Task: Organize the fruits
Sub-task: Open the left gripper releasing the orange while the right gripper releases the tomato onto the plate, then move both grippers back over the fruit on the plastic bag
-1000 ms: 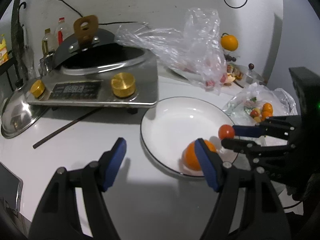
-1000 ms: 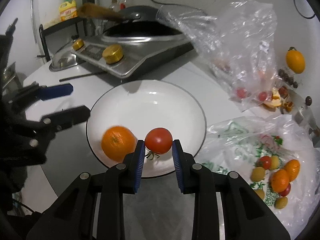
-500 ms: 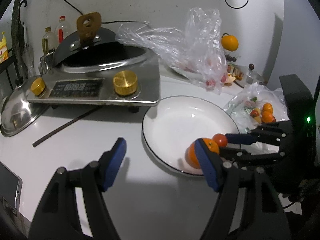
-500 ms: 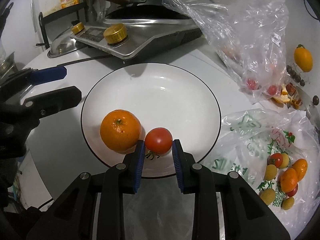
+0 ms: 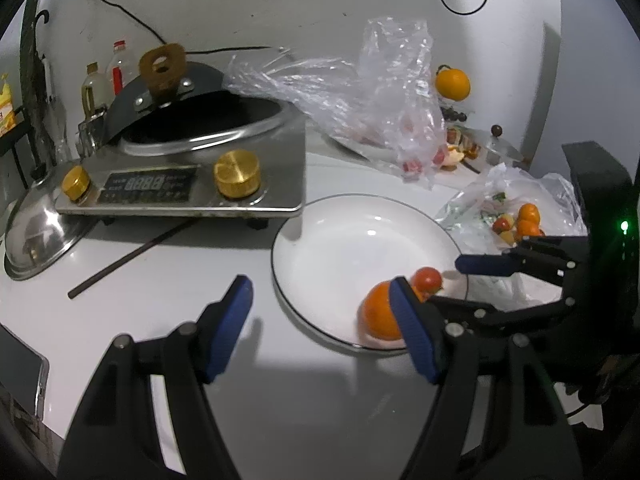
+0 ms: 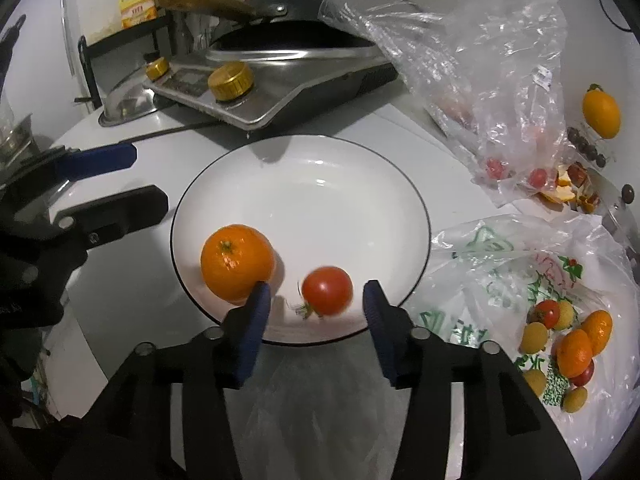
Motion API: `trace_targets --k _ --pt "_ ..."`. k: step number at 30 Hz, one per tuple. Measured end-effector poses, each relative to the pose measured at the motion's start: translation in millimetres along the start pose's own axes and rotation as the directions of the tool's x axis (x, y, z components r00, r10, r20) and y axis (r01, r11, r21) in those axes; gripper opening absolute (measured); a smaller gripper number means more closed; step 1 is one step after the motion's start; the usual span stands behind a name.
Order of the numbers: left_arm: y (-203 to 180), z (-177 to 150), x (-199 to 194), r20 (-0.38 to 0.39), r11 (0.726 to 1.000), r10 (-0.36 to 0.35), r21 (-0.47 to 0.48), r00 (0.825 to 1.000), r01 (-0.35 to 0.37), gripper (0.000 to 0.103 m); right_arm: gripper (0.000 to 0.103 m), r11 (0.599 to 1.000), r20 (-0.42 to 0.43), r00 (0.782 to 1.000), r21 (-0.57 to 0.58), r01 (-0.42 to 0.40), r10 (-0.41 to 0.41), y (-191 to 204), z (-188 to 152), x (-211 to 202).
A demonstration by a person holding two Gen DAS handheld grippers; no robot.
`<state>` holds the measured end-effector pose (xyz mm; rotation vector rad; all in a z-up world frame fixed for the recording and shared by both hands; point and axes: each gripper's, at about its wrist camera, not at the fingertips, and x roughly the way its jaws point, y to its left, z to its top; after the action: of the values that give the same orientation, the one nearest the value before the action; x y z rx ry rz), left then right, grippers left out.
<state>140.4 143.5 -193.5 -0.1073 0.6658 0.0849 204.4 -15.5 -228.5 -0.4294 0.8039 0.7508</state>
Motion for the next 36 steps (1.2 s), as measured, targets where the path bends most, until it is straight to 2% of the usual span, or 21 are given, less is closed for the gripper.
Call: trace_targets --k 25,29,36 --pt "-80 25 -12 0.031 0.996 -0.022 0.086 0.999 0.019 0.072 0.053 0.992 0.143 0.986 0.106 0.074 -0.088 -61 -24 -89" --pt "-89 29 -14 0.046 0.995 -0.037 0.095 0.998 0.033 0.081 0.053 0.989 0.166 0.981 0.121 0.086 -0.106 -72 -26 -102" --pt "-108 33 -13 0.044 0.993 -0.047 0.106 0.998 0.043 0.081 0.053 0.984 0.189 0.974 0.144 0.101 -0.127 -89 -32 -117"
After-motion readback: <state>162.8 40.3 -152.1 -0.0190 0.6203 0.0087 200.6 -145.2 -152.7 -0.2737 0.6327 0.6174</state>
